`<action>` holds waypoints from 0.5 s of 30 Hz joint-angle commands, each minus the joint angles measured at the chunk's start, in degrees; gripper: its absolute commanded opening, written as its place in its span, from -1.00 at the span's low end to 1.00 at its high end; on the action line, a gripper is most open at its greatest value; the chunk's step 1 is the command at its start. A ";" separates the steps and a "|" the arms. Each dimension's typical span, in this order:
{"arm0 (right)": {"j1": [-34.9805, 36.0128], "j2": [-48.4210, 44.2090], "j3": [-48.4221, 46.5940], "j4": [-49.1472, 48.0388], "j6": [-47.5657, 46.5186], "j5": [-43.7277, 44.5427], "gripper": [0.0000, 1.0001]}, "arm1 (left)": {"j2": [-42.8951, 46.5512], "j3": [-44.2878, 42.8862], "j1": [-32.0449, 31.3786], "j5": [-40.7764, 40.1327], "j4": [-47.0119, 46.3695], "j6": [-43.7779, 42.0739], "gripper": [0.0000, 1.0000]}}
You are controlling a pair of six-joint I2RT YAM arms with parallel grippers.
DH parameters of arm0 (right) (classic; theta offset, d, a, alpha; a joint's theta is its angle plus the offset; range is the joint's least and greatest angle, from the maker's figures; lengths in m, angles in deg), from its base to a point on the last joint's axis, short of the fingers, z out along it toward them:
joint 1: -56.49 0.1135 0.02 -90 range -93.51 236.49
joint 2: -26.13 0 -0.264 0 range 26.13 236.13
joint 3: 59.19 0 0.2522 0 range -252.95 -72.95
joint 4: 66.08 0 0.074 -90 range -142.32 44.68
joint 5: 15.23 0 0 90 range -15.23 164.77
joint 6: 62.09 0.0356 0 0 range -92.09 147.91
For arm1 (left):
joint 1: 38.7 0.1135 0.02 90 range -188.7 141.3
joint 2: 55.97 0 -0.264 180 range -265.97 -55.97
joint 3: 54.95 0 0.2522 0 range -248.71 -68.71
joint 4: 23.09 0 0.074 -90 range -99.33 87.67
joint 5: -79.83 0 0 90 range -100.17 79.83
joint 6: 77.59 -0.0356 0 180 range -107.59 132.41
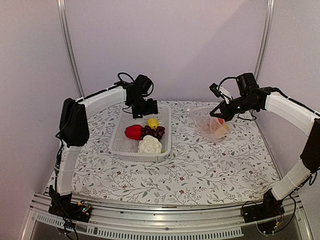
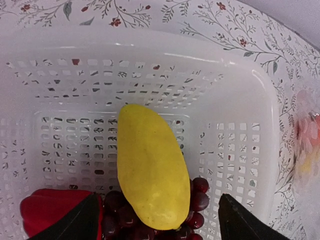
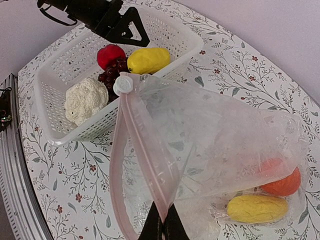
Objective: Place the food in the zip-top bag and seal the zipper
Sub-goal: Pick up the fake fruit from the bin.
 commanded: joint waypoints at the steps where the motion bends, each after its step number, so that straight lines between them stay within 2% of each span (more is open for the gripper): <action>1: 0.24 -0.58 0.72 -0.79 -0.60 0.44 -1.00 | -2.25 1.28 -1.14 0.69 2.42 -0.92 0.58; 4: 0.20 -0.49 0.73 -0.83 -0.61 0.44 -1.00 | -3.82 0.17 -1.12 1.48 1.03 -0.96 0.54; 11: 0.20 -0.67 0.74 -0.83 -0.61 0.91 -1.00 | -9.68 -5.53 -0.73 2.97 4.52 0.44 0.47; 15: 0.21 -0.67 0.81 -0.92 -0.73 1.06 -1.00 | -9.49 -5.02 -0.69 4.32 3.99 0.15 0.29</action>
